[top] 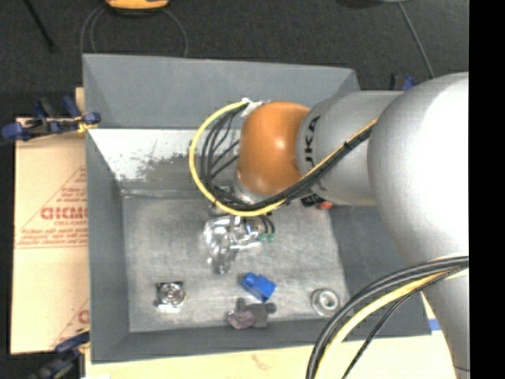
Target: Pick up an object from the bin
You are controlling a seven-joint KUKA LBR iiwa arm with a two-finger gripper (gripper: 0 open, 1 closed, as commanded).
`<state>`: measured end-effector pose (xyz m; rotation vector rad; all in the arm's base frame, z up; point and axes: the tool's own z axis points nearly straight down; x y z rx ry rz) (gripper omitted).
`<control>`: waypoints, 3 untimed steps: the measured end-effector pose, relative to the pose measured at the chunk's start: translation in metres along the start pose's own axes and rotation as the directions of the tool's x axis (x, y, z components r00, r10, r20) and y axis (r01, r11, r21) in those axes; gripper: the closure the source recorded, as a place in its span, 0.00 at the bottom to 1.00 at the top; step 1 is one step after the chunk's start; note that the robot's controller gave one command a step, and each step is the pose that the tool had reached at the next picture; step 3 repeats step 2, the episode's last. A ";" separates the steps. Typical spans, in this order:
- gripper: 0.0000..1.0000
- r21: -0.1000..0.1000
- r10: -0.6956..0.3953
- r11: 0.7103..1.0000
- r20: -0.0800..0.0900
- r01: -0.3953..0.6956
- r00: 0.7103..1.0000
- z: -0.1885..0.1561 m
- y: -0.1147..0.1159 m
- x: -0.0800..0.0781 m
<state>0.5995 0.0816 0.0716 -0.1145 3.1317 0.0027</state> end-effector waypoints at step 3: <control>1.00 0.002 -0.016 1.000 0.000 0.016 1.000 -0.152 0.013 0.009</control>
Offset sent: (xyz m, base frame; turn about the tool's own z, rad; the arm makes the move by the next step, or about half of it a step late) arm 0.0000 0.0000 0.0000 0.0000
